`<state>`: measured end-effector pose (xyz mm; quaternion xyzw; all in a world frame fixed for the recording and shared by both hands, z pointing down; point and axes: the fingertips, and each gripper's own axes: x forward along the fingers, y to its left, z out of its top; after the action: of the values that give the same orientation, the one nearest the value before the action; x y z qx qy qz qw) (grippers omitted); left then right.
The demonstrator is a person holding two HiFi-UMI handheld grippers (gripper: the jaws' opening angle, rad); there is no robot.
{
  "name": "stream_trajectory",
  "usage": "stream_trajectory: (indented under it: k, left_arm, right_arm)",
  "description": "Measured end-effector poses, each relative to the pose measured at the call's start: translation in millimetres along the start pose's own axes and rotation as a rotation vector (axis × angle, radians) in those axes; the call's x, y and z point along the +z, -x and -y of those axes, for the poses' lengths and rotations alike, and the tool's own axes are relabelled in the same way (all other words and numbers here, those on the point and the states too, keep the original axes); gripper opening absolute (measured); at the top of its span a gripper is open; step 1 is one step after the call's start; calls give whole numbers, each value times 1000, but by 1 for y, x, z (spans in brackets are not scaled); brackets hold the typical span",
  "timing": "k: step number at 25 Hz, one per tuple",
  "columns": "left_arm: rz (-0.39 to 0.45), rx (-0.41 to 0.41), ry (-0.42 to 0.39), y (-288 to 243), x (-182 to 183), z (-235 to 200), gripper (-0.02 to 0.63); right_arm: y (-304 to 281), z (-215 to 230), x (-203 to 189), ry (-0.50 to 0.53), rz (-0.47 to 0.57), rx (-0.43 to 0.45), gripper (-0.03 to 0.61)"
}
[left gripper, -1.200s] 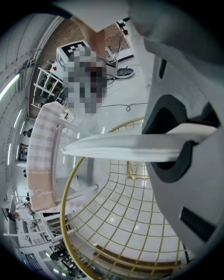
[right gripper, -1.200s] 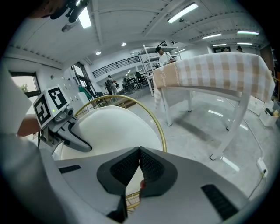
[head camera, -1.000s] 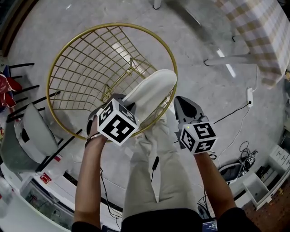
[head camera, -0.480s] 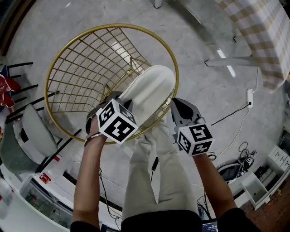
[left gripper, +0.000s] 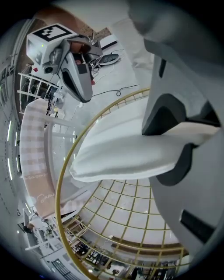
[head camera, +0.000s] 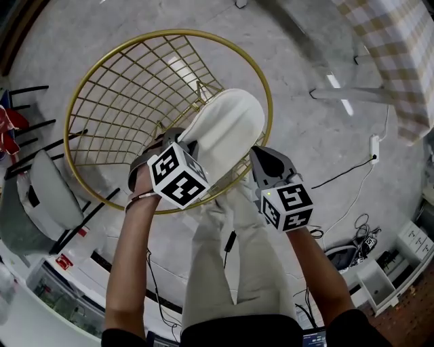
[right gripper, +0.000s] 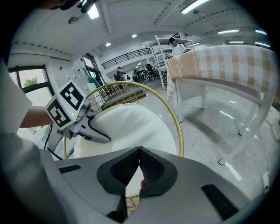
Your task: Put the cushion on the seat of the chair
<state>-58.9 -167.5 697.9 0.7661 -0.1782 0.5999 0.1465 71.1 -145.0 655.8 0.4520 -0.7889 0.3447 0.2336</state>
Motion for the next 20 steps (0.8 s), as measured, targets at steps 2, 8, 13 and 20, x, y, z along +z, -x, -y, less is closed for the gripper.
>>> stream_trajectory:
  k: [2, 8, 13, 20]
  left_arm:
    - [1, -8, -7, -4, 4, -3, 84]
    - [-6, 7, -39, -16, 8, -7, 86]
    - [1, 20, -72, -24, 7, -13, 86]
    - [35, 6, -98, -31, 4, -18, 87]
  right_arm:
    - [-3, 4, 2, 8, -4, 5, 18]
    - [-9, 8, 2, 43, -29, 24, 18]
    - [-16, 4, -5, 64, -51, 43, 18]
    - [-23, -7, -8, 93, -73, 82, 18]
